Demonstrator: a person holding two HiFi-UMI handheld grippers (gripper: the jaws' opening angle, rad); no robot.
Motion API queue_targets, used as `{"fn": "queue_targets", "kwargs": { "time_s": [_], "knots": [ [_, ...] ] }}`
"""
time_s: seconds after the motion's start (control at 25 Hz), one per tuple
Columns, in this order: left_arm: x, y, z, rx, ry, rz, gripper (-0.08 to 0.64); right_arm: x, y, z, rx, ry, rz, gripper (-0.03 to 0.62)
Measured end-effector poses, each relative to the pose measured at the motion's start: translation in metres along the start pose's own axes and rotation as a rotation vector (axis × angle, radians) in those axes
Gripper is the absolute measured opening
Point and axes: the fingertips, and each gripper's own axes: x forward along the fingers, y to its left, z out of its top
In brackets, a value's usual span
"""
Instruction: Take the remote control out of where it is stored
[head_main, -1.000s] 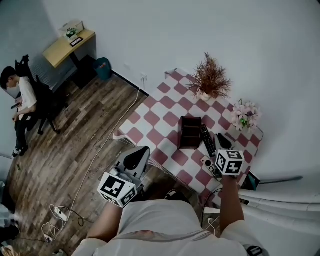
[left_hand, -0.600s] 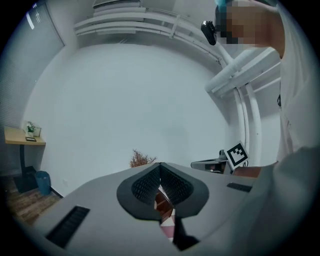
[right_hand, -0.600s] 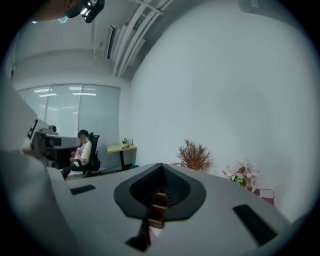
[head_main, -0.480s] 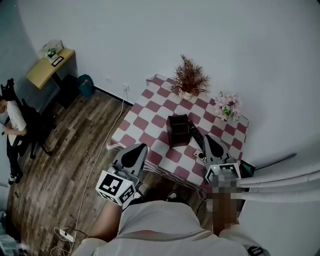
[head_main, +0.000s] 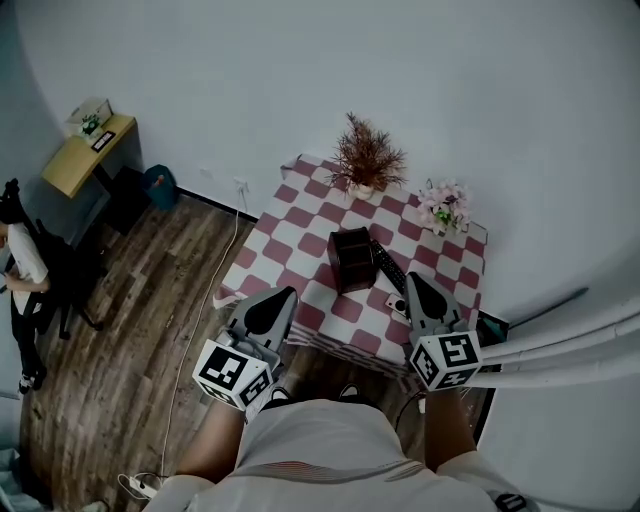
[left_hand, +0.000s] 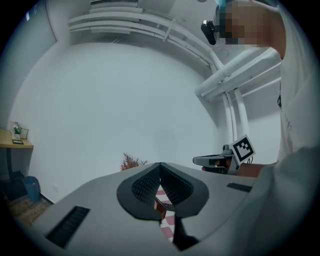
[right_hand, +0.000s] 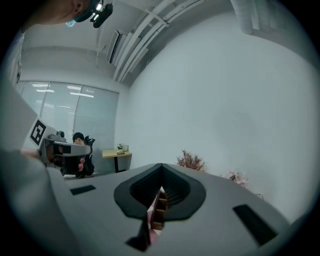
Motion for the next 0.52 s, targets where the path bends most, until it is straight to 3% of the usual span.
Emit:
{"fn": "queue_targets", "kwargs": {
  "time_s": [0.52],
  "knots": [
    [0.010,-0.014,0.003,0.008,-0.004,-0.016,0.009,-0.002,-0.005,0.003,0.010,-0.005,0.024,0.012]
  ]
}}
